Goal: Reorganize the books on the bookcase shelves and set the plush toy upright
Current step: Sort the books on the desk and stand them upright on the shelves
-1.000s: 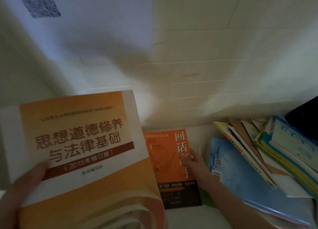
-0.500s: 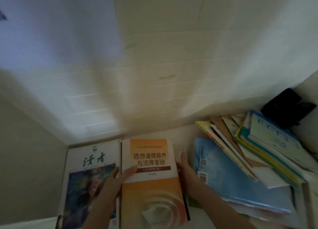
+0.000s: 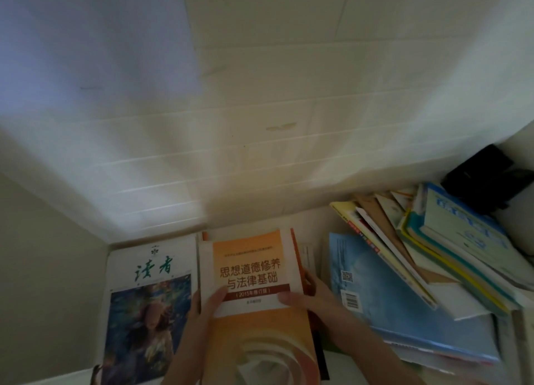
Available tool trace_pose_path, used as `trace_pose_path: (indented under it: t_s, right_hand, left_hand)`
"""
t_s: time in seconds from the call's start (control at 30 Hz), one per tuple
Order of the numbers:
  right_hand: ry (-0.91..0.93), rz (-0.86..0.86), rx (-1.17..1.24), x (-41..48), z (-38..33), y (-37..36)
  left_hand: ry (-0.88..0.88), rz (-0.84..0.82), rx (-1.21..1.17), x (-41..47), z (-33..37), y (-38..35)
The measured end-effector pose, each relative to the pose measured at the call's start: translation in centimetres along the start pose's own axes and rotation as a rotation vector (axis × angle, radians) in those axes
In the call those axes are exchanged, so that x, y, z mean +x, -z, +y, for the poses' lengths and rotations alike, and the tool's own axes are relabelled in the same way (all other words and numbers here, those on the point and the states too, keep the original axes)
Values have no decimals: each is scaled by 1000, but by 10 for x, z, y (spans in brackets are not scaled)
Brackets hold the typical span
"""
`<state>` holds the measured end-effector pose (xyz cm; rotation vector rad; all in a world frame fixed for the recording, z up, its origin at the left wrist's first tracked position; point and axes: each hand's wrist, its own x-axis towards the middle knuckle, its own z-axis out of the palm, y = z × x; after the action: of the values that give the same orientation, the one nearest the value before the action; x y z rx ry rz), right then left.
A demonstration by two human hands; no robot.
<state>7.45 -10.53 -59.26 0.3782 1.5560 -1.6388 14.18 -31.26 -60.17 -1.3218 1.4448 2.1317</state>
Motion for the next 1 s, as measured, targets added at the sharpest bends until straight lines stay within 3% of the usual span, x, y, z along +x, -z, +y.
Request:
trace_pose_path:
  t_s: [0.2,0.37,0.57,0.7,0.83,1.0]
  right_hand:
    - [152,-25,-192,-24,-8,-8]
    - [291,-38,-278,-44,-12,-12]
    - [527,-135,-351,-64,-36,-9]
    - [502,-156,-422,-51,-36,2]
    - [324,-143,-525,-34,-20,14]
    - [350,-69,-507,-22,-19,13]
  left_hand:
    - [-22,-114,-168,3,-17,8]
    - [-122,-243,-95,-16,-2,12]
    - [-324,-516,4,-49,38,31]
    - [-392,-470,64,-53,46,25]
    - [-345,-438,234,-33,28,20]
    - [-311,-290,376,-33,29,7]
